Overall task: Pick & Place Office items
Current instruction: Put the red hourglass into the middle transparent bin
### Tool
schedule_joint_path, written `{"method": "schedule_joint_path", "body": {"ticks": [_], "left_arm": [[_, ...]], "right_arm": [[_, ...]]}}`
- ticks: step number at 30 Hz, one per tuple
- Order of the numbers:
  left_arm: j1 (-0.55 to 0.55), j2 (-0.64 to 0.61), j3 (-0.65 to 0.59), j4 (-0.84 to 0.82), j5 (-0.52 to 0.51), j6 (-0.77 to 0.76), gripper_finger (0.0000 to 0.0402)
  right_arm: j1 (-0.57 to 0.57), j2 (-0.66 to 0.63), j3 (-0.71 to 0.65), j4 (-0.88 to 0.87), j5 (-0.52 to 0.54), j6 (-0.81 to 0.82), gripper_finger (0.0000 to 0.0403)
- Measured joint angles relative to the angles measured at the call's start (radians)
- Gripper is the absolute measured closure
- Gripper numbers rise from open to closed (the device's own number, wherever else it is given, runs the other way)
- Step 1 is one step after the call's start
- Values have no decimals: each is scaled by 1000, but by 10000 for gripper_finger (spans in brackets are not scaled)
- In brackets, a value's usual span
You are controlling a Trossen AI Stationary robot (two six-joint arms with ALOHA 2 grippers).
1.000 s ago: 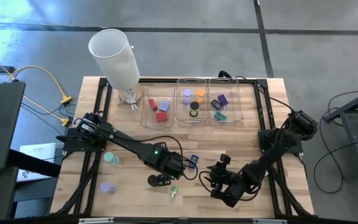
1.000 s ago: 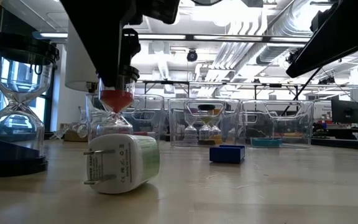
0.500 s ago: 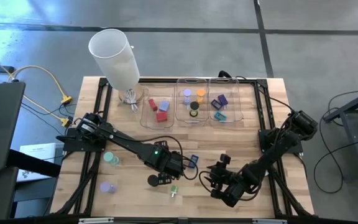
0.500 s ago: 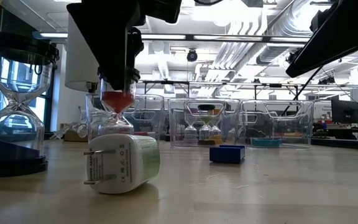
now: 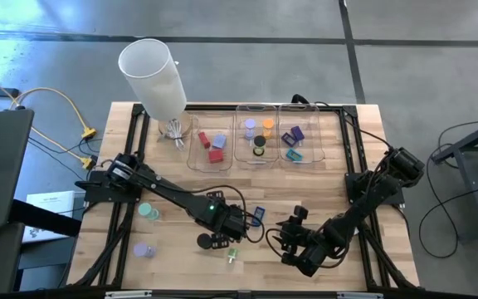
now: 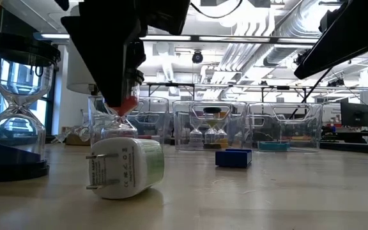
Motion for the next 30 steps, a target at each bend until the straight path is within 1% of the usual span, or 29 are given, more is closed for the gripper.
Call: {"method": "schedule_joint_path", "body": {"ticks": [6,10,14,25,26,30], "left_arm": [[0,6,0,4,-1,0,44],[0,6,0,3,-2,0,57],[0,6,0,3,-2,0,90],[0,13,0,9,-2,-17,202],[0,13,0,9,-3,-20,207],[0,15,0,10,-6,-23,207]], "right_arm": [[0,0,0,0,1,0,215],[0,0,0,-1,1,0,215],[0,0,0,-1,1,0,215],[0,0,0,-1,1,0,215],[0,0,0,-1,1,-1,215],[0,0,0,-1,1,-1,215]]}}
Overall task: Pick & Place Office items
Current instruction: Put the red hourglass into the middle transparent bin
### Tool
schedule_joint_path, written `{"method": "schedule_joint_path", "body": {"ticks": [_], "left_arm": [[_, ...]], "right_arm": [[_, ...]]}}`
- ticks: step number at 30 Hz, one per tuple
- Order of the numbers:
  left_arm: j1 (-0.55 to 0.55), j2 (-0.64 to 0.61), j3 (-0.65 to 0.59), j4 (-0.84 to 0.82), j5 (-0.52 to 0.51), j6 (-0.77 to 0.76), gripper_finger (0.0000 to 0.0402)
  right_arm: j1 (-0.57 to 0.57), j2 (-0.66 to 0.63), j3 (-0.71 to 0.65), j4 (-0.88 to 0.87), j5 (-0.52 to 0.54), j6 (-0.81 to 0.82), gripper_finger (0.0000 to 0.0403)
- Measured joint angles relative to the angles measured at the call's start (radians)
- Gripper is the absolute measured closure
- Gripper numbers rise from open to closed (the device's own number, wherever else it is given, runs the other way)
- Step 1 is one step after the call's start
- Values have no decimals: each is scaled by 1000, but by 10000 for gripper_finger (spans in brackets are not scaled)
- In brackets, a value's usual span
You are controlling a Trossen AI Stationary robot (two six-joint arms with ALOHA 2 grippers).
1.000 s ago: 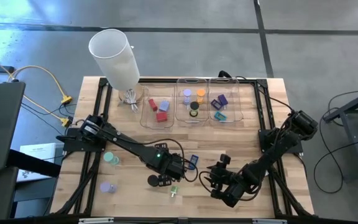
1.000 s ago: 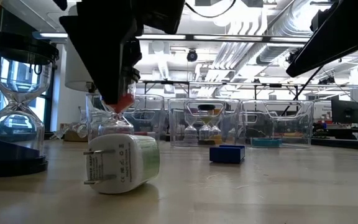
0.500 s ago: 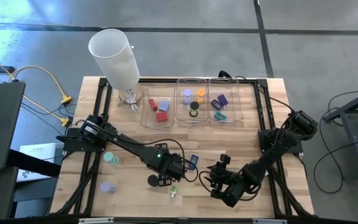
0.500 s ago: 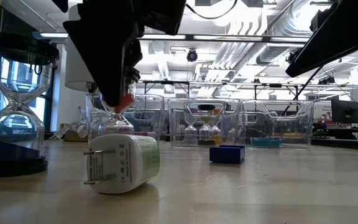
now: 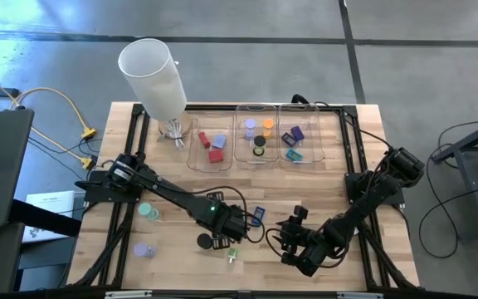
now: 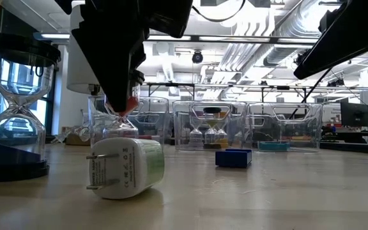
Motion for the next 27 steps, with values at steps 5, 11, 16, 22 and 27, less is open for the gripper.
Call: {"method": "schedule_joint_path", "body": {"ticks": [5,11,16,22,27], "left_arm": [[0,0,0,0,0,0,207],[0,-14,9,-14,-26,0,207],[6,-51,82,-87,-40,-23,207],[55,-65,262,-248,-38,-70,207],[136,-66,391,-319,-36,2,207]], "right_arm": [[0,0,0,0,0,0,215],[0,0,0,0,0,0,215],[0,0,0,0,4,0,215],[16,0,0,-4,33,0,215],[29,0,0,-5,52,5,215]]}}
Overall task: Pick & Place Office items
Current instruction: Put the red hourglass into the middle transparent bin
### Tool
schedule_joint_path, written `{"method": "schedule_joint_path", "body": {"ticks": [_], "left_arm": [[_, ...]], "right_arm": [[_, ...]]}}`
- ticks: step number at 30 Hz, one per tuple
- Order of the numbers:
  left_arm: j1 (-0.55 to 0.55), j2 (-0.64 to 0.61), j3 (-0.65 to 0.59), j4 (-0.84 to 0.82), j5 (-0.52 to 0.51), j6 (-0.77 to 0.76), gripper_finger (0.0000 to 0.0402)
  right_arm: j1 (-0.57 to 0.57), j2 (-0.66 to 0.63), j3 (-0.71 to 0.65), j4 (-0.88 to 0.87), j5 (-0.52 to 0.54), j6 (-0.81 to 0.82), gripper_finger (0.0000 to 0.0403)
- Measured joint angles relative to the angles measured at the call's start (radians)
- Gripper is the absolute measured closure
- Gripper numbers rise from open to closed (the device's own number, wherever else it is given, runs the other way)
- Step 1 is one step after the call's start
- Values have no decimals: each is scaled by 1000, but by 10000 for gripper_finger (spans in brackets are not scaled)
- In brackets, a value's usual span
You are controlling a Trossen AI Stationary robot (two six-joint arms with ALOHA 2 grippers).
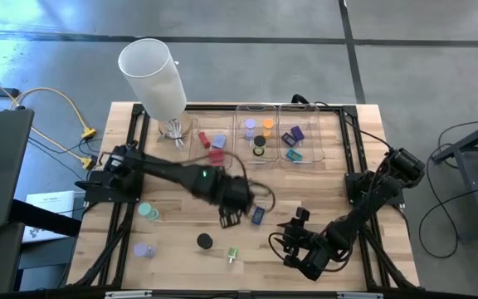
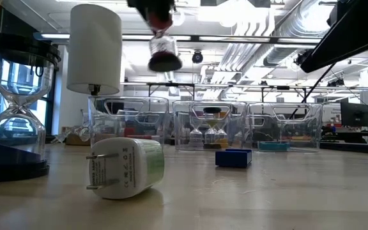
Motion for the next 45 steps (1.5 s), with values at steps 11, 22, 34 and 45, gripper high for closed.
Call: {"method": "schedule_joint_path", "body": {"ticks": [11,22,34,45], "left_arm": [[257,0,96,6,0,201,207],[456,4,96,155,113,339,207],[558,91,96,186,181,449,207],[581,156,95,189,197,482,207]], "right_arm": [[-6,0,0,-40,35,7,215],[-6,0,0,-110,71,55,215],[-21,0,0,-179,124,131,215],[-45,0,0,-203,102,134,215]]}}
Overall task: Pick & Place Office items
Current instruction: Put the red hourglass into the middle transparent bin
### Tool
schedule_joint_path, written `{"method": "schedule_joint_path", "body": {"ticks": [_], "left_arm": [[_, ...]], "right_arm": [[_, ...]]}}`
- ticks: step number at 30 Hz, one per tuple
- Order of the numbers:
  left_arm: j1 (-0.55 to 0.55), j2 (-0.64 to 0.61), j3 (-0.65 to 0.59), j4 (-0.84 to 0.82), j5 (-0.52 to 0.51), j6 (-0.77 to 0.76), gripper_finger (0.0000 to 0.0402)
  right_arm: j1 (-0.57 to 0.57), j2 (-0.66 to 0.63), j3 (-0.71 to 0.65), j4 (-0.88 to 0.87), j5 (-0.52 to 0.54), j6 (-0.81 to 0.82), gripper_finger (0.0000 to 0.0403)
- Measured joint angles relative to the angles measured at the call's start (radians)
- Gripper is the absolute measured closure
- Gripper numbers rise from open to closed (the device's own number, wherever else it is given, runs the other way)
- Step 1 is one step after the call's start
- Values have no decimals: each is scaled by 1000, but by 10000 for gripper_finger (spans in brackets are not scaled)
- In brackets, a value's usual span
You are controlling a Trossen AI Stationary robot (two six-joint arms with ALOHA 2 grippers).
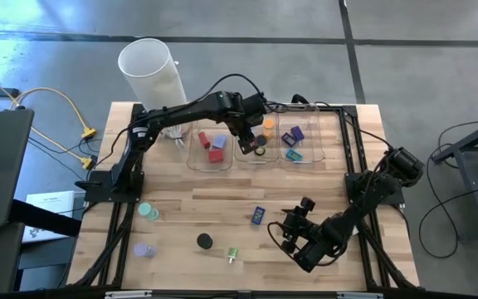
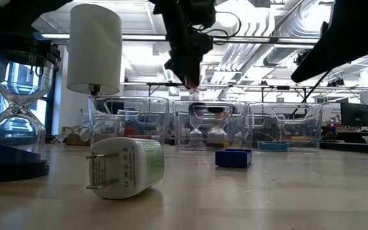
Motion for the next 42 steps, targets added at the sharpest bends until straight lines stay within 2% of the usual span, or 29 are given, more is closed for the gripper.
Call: {"method": "schedule_joint_path", "body": {"ticks": [27,42], "left_arm": [[40,142,0,16,-19,26,207],[53,167,0,44,-17,33,207]], "right_arm": [[0,0,0,-2,-4,12,215],[0,0,0,-8,-4,12,215]]}}
